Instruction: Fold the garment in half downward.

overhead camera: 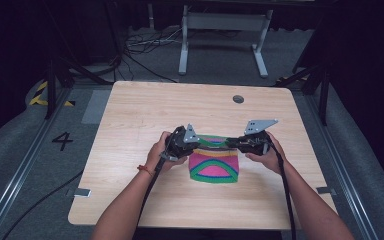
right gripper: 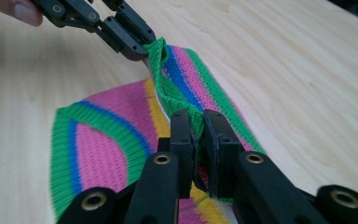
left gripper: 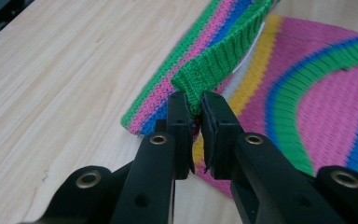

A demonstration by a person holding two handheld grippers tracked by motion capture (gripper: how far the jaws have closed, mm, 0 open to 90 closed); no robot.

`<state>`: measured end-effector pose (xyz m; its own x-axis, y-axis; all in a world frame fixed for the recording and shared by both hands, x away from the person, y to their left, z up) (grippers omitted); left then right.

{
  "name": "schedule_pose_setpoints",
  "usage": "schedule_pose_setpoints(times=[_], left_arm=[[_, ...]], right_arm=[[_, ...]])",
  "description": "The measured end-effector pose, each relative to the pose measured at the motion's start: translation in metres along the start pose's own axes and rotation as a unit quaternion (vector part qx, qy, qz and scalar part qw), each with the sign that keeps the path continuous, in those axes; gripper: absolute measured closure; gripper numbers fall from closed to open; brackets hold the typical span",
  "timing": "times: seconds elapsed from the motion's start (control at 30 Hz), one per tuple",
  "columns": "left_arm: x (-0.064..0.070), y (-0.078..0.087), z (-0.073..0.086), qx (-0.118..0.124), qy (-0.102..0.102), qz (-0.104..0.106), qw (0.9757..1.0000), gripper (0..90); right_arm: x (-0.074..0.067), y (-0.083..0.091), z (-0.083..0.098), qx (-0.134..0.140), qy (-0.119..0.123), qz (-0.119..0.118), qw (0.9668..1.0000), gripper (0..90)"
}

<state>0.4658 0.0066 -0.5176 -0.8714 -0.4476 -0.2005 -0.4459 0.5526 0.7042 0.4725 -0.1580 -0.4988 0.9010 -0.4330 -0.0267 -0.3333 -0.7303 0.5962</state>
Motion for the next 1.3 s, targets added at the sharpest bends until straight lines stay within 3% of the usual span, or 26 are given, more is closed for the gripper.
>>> schedule_pose_setpoints(times=[0.1, 0.27, 0.53, 0.77, 0.83, 1.0, 1.13, 1.3], left_arm=[[0.013, 0.005, 0.004, -0.004, -0.026, -0.001, 0.9996, 82.0], [0.031, 0.009, 0.013, -0.008, -0.049, 0.009, 0.9987, 82.3], [0.055, 0.004, 0.032, -0.026, -0.06, 0.032, 0.9974, 83.1], [0.062, 0.003, 0.041, -0.048, -0.065, 0.032, 0.9962, 83.1], [0.063, 0.002, 0.04, -0.044, -0.064, 0.031, 0.9965, 83.1], [0.063, 0.003, 0.039, -0.045, -0.062, 0.026, 0.9967, 77.5], [0.067, 0.002, 0.034, -0.035, -0.066, 0.029, 0.9968, 62.1], [0.07, -0.003, 0.028, -0.027, -0.072, 0.029, 0.9966, 54.4]], right_arm=[[-0.012, 0.002, 0.007, -0.014, 0.013, -0.011, 0.9998, 82.7], [-0.03, 0.007, 0.018, -0.032, 0.032, -0.024, 0.9987, 82.3], [-0.045, 0.008, 0.041, -0.058, 0.039, -0.029, 0.9971, 82.4], [-0.054, 0.008, 0.056, -0.07, 0.04, -0.038, 0.996, 80.4], [-0.054, 0.008, 0.06, -0.074, 0.039, -0.038, 0.9958, 79.8], [-0.053, 0.006, 0.065, -0.079, 0.03, -0.038, 0.9957, 78.5], [-0.056, 0.005, 0.065, -0.08, 0.036, -0.034, 0.9956, 77.1], [-0.057, 0.005, 0.063, -0.074, 0.035, -0.03, 0.9961, 79.2]])
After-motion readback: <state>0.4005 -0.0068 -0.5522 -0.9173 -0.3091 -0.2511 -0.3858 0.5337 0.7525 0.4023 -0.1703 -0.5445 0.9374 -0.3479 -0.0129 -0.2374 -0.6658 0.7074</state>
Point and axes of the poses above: each handheld gripper's, and its own axes: y roughly backward along the jaws, z roughly out of its underside, x roughly to its right, the point moved 9 cm from there along -y, roughly forward along the jaws, and after that the axes turned 1 degree about -z, right-handed, at the moved point
